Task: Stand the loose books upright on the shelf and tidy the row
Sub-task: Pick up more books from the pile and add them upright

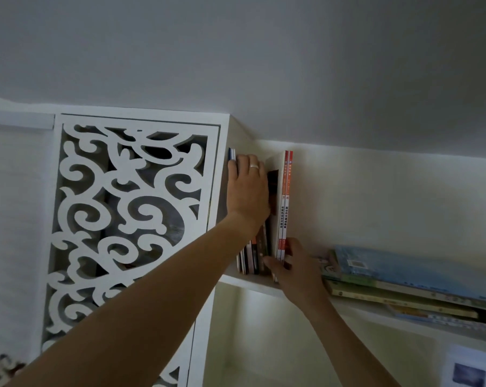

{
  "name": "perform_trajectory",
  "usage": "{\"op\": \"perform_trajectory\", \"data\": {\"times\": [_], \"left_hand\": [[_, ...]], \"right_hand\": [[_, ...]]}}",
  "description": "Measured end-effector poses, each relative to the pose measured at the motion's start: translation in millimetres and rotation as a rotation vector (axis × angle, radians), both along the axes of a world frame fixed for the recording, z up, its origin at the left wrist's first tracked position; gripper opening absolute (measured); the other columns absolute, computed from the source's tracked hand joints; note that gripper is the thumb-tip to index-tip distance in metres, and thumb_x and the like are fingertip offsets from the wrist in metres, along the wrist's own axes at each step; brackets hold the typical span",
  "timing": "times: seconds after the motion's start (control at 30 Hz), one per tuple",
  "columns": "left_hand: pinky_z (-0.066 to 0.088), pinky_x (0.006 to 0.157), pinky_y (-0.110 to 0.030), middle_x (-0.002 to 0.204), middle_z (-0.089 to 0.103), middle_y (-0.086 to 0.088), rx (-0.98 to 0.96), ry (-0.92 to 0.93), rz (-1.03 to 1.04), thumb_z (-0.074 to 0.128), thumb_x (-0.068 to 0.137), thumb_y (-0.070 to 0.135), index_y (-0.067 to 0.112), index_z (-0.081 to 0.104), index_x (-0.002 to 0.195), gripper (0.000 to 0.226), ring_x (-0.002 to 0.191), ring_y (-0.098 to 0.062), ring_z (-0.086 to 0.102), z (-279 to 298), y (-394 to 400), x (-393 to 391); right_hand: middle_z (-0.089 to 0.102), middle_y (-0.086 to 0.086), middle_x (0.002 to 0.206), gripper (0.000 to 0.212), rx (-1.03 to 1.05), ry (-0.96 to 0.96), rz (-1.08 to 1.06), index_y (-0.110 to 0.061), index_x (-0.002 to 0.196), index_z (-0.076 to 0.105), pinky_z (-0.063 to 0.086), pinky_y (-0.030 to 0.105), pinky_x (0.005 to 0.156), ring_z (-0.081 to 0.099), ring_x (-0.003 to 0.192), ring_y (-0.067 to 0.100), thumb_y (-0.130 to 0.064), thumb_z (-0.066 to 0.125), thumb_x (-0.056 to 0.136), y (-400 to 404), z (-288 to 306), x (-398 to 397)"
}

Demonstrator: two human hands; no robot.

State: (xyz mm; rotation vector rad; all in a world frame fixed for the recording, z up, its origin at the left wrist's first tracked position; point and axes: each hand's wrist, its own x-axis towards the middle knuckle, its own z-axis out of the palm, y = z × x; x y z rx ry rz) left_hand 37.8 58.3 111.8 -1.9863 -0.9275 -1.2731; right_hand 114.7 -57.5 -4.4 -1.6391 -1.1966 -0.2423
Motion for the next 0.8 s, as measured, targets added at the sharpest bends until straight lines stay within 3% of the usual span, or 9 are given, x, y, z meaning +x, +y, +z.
{"op": "perform_trajectory", "data": {"times": [0.1, 0.23, 0.3, 0.4, 0.47, 0.57, 0.63, 0.7, 0.8], "left_hand": [[0.035, 0.116, -0.05, 0.144, 0.047, -0.021, 0.004, -0.076, -0.069, 0.065, 0.09, 0.036, 0.004, 0.047, 0.138, 0.06, 0.137, -0.038, 0.042, -2.7, -10.5, 0.9], [0.043, 0.109, -0.046, 0.139, 0.049, -0.02, 0.147, -0.425, -0.461, 0.064, 0.094, 0.018, 0.011, 0.047, 0.135, 0.045, 0.13, -0.036, 0.049, -16.8, -22.9, 11.0], [0.045, 0.111, -0.045, 0.149, 0.035, -0.023, 0.104, -0.613, -0.641, 0.063, 0.094, 0.004, 0.012, 0.041, 0.144, 0.056, 0.135, -0.036, 0.045, -28.2, -29.3, 16.1], [0.046, 0.115, -0.047, 0.161, 0.008, -0.018, 0.028, -0.74, -0.717, 0.059, 0.086, -0.015, 0.009, 0.027, 0.152, 0.077, 0.149, -0.044, 0.031, -42.6, -38.3, 21.2], [0.05, 0.111, -0.045, 0.159, 0.017, -0.017, -0.168, -0.741, -0.699, 0.062, 0.09, -0.007, 0.008, 0.022, 0.155, 0.077, 0.142, -0.042, 0.044, -47.3, -43.3, 23.0], [0.059, 0.096, -0.042, 0.139, 0.054, -0.02, -0.545, -0.564, -0.636, 0.062, 0.1, 0.021, 0.004, 0.023, 0.154, 0.069, 0.12, -0.035, 0.065, -59.7, -45.4, 26.5], [0.061, 0.087, -0.041, 0.128, 0.062, -0.019, -0.733, -0.485, -0.636, 0.061, 0.101, 0.028, 0.004, 0.019, 0.151, 0.07, 0.111, -0.035, 0.069, -69.9, -41.2, 26.0], [0.061, 0.085, -0.042, 0.124, 0.065, -0.018, -0.773, -0.441, -0.621, 0.061, 0.1, 0.028, 0.004, 0.017, 0.151, 0.072, 0.107, -0.035, 0.07, -75.3, -34.9, 22.1], [0.064, 0.078, -0.043, 0.118, 0.069, -0.014, -0.668, -0.458, -0.595, 0.062, 0.098, 0.035, 0.01, 0.03, 0.14, 0.059, 0.096, -0.031, 0.073, -77.6, -31.6, 13.5]], "right_hand": [[0.066, -0.006, 0.108, 0.03, -0.003, -0.067, -0.041, -0.016, 0.124, 0.057, 0.039, 0.004, 0.07, 0.062, 0.096, 0.011, -0.022, 0.066, 0.096, 0.6, -2.0, 0.1], [0.063, -0.01, 0.109, 0.031, 0.003, -0.106, -0.05, -0.022, 0.128, 0.05, 0.039, -0.003, 0.069, 0.06, 0.091, 0.002, -0.012, 0.058, 0.099, 0.7, -5.0, -0.1], [0.064, -0.011, 0.106, 0.032, -0.002, -0.102, -0.053, -0.024, 0.13, 0.049, 0.041, 0.0, 0.065, 0.057, 0.085, -0.007, -0.013, 0.054, 0.101, 0.3, -5.2, -1.7], [0.061, -0.019, 0.094, 0.024, -0.004, -0.082, -0.05, -0.03, 0.122, 0.05, 0.041, 0.002, 0.062, 0.058, 0.082, -0.007, -0.017, 0.052, 0.102, -1.1, -5.7, -1.8], [0.061, -0.019, 0.09, 0.019, 0.011, -0.056, -0.047, -0.031, 0.117, 0.05, 0.042, 0.002, 0.061, 0.06, 0.08, -0.004, -0.018, 0.053, 0.102, -2.4, -6.1, -1.9], [0.06, -0.018, 0.089, 0.02, 0.034, -0.031, -0.056, -0.027, 0.115, 0.049, 0.042, 0.003, 0.061, 0.06, 0.078, 0.0, -0.018, 0.058, 0.1, -3.8, -7.5, -0.8], [0.058, -0.021, 0.093, 0.022, 0.051, -0.008, -0.049, -0.028, 0.117, 0.047, 0.043, 0.001, 0.061, 0.059, 0.081, -0.004, -0.021, 0.059, 0.1, -6.2, -7.4, -1.7], [0.063, -0.014, 0.104, 0.025, 0.065, -0.012, -0.037, -0.024, 0.123, 0.049, 0.044, 0.0, 0.064, 0.063, 0.091, 0.003, -0.022, 0.058, 0.101, -8.3, -7.8, -1.6], [0.064, -0.006, 0.126, 0.039, 0.028, -0.037, -0.034, -0.02, 0.139, 0.046, 0.043, -0.002, 0.073, 0.062, 0.106, 0.009, -0.023, 0.055, 0.102, -10.5, -7.5, -2.7]]}}
